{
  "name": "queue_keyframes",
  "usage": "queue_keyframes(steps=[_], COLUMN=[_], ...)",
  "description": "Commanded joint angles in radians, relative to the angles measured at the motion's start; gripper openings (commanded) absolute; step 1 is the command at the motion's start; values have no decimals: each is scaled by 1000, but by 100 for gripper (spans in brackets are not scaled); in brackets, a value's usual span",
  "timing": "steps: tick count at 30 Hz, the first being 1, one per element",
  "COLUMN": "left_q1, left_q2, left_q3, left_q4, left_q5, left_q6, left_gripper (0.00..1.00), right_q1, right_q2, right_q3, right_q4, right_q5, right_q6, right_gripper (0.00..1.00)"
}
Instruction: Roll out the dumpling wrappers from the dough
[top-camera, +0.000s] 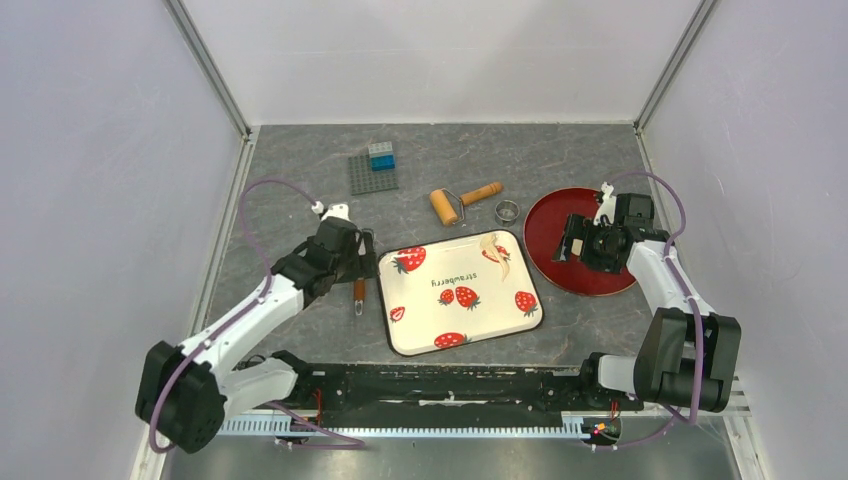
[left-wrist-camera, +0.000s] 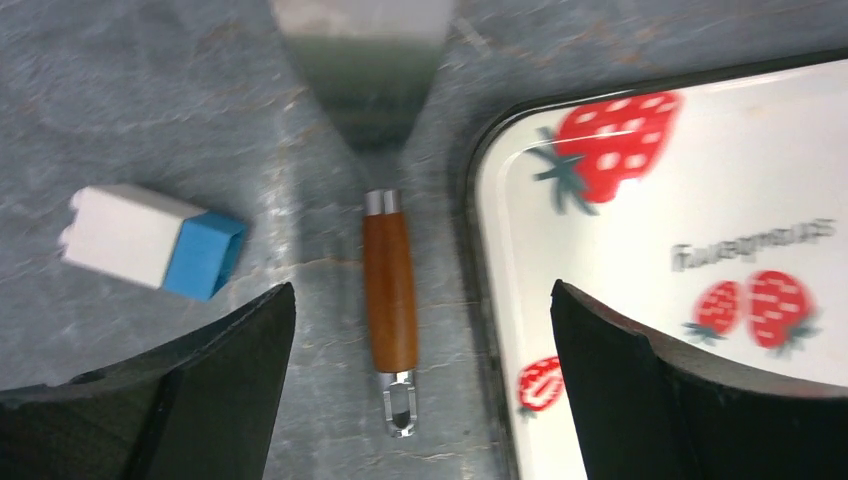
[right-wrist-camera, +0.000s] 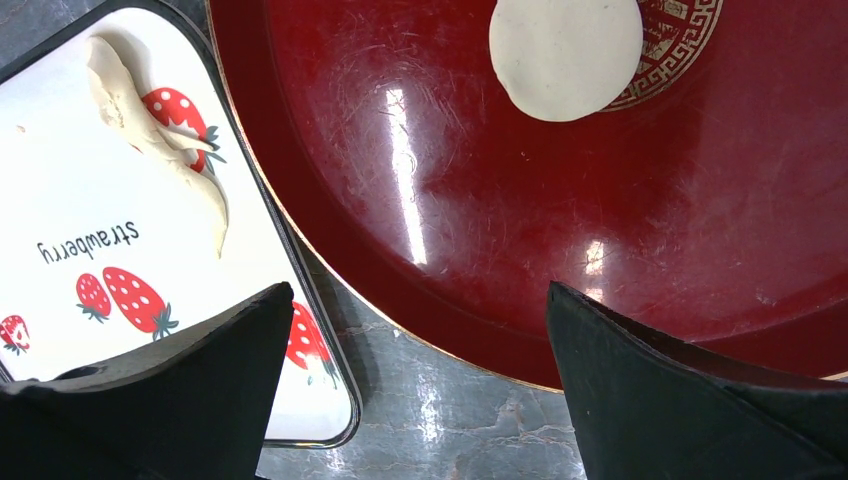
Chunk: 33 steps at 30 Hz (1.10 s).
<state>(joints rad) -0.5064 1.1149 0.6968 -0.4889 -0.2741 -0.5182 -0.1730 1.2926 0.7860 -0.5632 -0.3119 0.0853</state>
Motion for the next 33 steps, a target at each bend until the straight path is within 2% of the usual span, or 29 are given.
queue_keyframes(steps=[1,5,9,16,20,25,26,29,33], left_q1=[46,84,89,89,88,89,89,90,99], left_q2=[-114,-219,-362,-620,-681,-653,-571,-451,-296], left_q3=[-32,-78,-123,-260,-304,-310,-282,-252,-255], left_q4=[139,207,272,457,480,469,434,416,516], left_q5=[184,299,295,107,1,-40,-51,-92,-109], left_q6=[-24,-21,37,141,224,293,316,328,356], left_gripper=[98,100,100,100,100,100,100,100,100], right_q1=[2,1,2,1,1,3,4,4,4], right_q2=[-29,-56,-133,-281,-392,-385,-400,-397,-396], right_q3=[2,-6,-30,-113,-184,-219,-279,-352,-513], right_q4=[18,50,122,301,409,464,551,663,901], right_q5=[8,-23,-47,-19,86,134,179,230,285], right_q6=[-9,-1,14,73,50,28,33,25,-12], right_gripper=[98,98,98,98,98,98,98,98,98])
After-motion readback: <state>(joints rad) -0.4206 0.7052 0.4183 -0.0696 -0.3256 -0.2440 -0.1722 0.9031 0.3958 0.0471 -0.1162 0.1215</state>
